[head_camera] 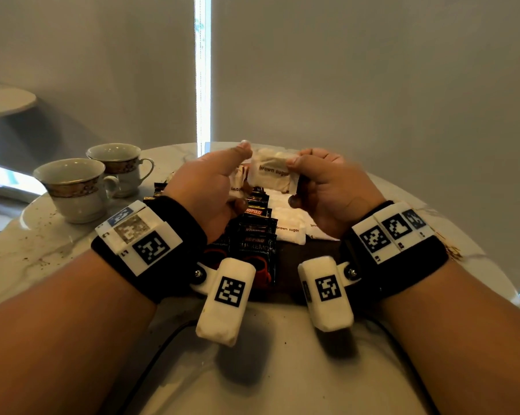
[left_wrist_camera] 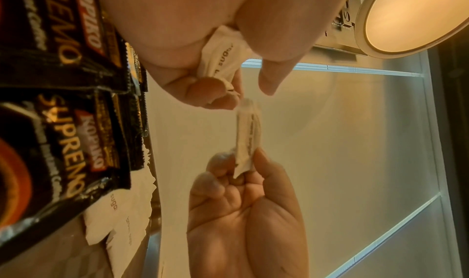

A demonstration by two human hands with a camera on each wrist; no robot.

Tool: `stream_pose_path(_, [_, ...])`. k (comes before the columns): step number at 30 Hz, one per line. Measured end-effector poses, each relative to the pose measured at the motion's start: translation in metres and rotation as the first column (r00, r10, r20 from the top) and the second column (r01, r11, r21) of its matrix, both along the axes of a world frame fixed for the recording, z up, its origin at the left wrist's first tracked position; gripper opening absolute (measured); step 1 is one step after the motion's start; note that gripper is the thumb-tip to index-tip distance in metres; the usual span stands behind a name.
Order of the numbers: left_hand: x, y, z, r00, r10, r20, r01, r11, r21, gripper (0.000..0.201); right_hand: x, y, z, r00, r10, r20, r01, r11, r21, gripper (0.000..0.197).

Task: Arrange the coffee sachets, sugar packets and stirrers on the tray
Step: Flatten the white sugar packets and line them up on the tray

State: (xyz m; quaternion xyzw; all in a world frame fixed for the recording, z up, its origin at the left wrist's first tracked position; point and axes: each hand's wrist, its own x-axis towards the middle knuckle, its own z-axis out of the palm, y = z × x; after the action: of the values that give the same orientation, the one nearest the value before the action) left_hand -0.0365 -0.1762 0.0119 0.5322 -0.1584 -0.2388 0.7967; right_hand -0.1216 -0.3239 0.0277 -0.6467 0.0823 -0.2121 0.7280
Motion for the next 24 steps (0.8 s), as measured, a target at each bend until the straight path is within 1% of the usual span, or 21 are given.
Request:
stream_pose_path(2, [0.002, 0.001, 0.002, 0.999, 0.006, -0.041, -0.007, 1.0, -0.021, 0.031, -0.002, -0.017, 0.006, 0.998, -0.066, 0.012, 0.066, 0.998, 0.019, 0.007])
stream_pose_path(4, [0.003, 0.002, 0.003, 0.999, 0.007, -0.043, -0.008, 1.0, -0.023, 0.025, -0.007, -0.04, 0.013, 0.99, -0.139, 0.021, 0.137, 0.987, 0.087, 0.004])
stream_pose_path(6, [0.004, 0.001, 0.003, 0.999, 0.005, -0.037, -0.006, 1.0, -0.026, 0.022, -0.013, -0.062, 0.014, 0.983, -0.184, -0.015, 0.185, 0.976, 0.115, 0.006])
stream_pose_path(8, [0.004, 0.001, 0.003, 0.999, 0.013, -0.039, -0.014, 1.0, -0.024, 0.022, -0.017, -0.08, 0.006, 0.979, -0.173, -0.109, 0.184, 0.977, 0.105, 0.006])
stream_pose_path(10, [0.005, 0.001, 0.003, 0.999, 0.02, -0.044, -0.021, 0.999, -0.027, 0.023, -0.019, -0.091, -0.006, 0.962, -0.103, -0.254, 0.128, 0.988, 0.082, 0.009])
stream_pose_path(12, [0.005, 0.001, 0.003, 0.999, 0.022, -0.04, -0.023, 0.999, -0.027, 0.021, -0.02, -0.097, -0.017, 0.91, -0.046, -0.412, 0.077, 0.995, 0.057, 0.01])
stream_pose_path(14, [0.005, 0.0, 0.003, 0.999, 0.019, -0.035, -0.02, 0.999, -0.025, 0.018, -0.02, -0.103, -0.022, 0.858, -0.028, -0.513, 0.054, 0.998, 0.035, 0.012])
stream_pose_path(17, [0.006, 0.0, 0.004, 0.999, 0.018, -0.042, -0.019, 0.999, -0.029, 0.017, -0.017, -0.11, -0.026, 0.815, -0.027, -0.579, 0.062, 0.997, 0.04, 0.005])
stream_pose_path(19, [0.006, 0.0, 0.004, 0.999, 0.018, -0.045, -0.019, 0.999, -0.028, 0.016, -0.015, -0.115, -0.031, 0.788, -0.041, -0.615, 0.082, 0.996, 0.038, 0.012])
stream_pose_path(21, [0.006, 0.0, 0.004, 0.999, 0.016, -0.039, -0.017, 1.0, -0.023, 0.014, -0.013, -0.116, -0.035, 0.772, -0.049, -0.633, 0.087, 0.996, 0.029, 0.01])
stream_pose_path(23, [0.006, 0.001, 0.004, 0.999, 0.012, -0.038, -0.012, 1.0, -0.016, 0.015, -0.012, -0.114, -0.035, 0.76, -0.04, -0.648, 0.071, 0.997, 0.022, 0.003])
stream_pose_path(24, [0.007, 0.001, 0.004, 0.999, 0.008, -0.039, -0.008, 1.0, -0.012, 0.016, -0.012, -0.113, -0.035, 0.755, -0.038, -0.655, 0.067, 0.998, 0.019, 0.004])
